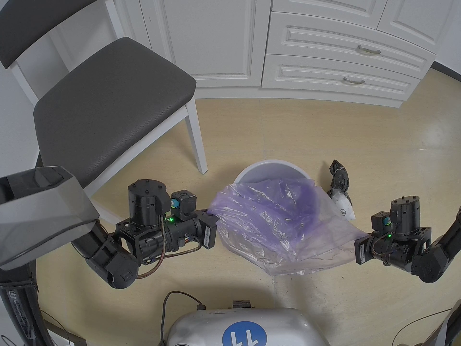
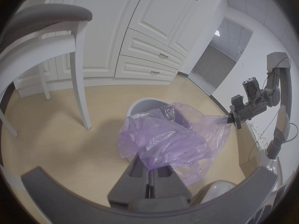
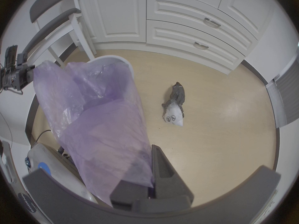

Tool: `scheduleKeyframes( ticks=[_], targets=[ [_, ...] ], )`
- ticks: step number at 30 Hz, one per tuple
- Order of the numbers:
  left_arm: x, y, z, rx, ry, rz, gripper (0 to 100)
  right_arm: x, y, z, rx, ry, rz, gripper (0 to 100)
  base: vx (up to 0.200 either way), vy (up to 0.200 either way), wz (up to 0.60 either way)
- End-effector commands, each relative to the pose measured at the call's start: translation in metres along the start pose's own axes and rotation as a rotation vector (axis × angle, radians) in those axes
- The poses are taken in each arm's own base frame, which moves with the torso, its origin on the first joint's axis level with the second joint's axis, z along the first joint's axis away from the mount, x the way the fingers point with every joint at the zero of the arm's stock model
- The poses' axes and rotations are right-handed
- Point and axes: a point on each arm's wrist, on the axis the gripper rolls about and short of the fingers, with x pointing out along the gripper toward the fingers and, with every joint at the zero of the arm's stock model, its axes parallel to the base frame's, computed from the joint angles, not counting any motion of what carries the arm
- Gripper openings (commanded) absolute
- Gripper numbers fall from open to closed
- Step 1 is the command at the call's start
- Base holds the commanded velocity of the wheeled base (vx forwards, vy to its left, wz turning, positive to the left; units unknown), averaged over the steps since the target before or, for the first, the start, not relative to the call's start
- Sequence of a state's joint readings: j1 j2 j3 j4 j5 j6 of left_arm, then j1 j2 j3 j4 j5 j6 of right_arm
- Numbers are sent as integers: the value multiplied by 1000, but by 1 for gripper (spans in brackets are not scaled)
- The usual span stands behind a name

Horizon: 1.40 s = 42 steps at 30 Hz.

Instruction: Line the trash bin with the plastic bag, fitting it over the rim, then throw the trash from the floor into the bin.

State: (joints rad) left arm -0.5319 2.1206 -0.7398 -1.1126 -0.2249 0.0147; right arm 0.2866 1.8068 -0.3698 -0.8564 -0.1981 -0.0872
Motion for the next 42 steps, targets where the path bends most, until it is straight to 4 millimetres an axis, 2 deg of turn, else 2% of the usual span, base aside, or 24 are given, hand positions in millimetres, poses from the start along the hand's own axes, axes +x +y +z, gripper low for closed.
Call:
scheduleKeyframes(
  ticks=[1, 5, 8, 10, 15, 16, 21, 27, 30, 32, 35, 42],
  targets=[
    [-2, -2, -3, 15, 15, -4, 0, -1, 4, -5, -15, 19, 13, 0, 0, 0, 0],
    [7, -1, -6, 23, -1, 1, 0, -1, 0, 0, -1, -2, 0, 0, 0, 0, 0],
    [17, 1, 1, 22, -80, 11, 0, 0, -8, 9, 30, -38, -29, 0, 0, 0, 0],
    [25, 3, 12, -25, -193, 45, 0, 0, -16, 19, 60, -75, -55, 0, 0, 0, 0],
    [41, 0, 21, -92, -301, 51, 0, 2, -23, 26, 107, -99, -96, 0, 0, 0, 0],
    [52, -3, 21, -128, -329, 58, 0, 2, -25, 25, 116, -100, -105, 0, 0, 0, 0],
    [77, -10, 7, -223, -332, 50, 0, 4, -26, 25, 116, -93, -106, 0, 0, 0, 0],
    [83, -9, -3, -276, -310, 35, 0, 8, -21, 21, 108, -74, -90, 0, 0, 0, 0],
    [84, -16, -4, -316, -306, 12, 0, 9, -21, 20, 104, -67, -90, 0, 0, 0, 0],
    [86, -29, -6, -377, -294, -28, 0, 10, -20, 18, 102, -59, -83, 0, 0, 0, 0],
    [92, -43, -17, -413, -265, -58, 0, 10, -17, 17, 97, -57, -74, 0, 0, 0, 0],
    [95, -61, -27, -474, -221, -111, 0, 8, -9, 16, 82, -53, -46, 0, 0, 0, 0]
  ],
)
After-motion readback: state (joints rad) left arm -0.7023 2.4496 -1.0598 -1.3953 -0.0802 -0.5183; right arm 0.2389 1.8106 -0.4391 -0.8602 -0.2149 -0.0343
